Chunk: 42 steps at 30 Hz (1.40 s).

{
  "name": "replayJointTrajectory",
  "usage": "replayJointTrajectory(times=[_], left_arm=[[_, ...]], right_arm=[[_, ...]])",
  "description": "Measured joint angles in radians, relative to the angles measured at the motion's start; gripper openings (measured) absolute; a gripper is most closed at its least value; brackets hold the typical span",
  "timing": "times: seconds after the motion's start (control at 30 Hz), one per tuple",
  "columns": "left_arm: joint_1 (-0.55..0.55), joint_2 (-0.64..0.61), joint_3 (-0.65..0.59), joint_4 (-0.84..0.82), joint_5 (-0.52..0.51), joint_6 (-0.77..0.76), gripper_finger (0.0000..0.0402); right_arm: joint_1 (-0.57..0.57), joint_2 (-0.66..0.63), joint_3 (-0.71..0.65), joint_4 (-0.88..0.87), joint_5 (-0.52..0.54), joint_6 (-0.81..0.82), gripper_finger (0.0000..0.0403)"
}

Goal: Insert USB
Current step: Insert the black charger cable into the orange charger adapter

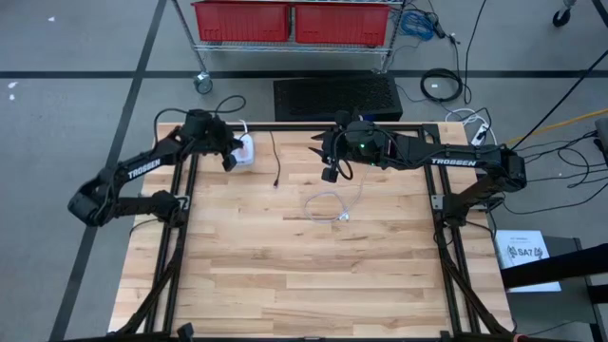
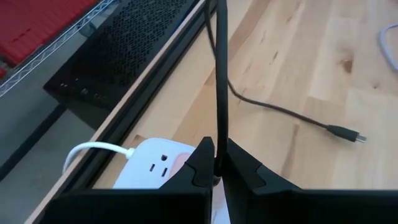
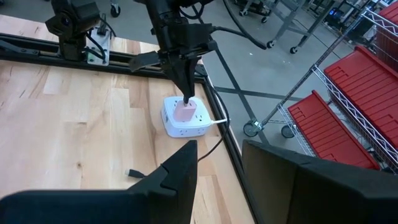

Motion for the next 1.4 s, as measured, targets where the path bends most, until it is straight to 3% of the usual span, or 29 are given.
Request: replayJointTrajectory(times=[0.4,0.87,1.4], left_arm=[[0.0,0.084,0.03,0.027,-0.071,-0.109,0.0017],[-0.068,0.086,0.031,0.019,-0.178,-0.146,0.0017],[-0.088,0.068,0.016,0.047,-0.207,-0.215,0.0017]], right_arm=[[0.0,0.0,0.0,0.0,-0.049,0.0,0.0118],[0.0,0.0,0.0,-0.001,-0.05,0.0,0.0118],[-0.002,0.0,0.0,-0.012,-0.051,0.033,0.0118]])
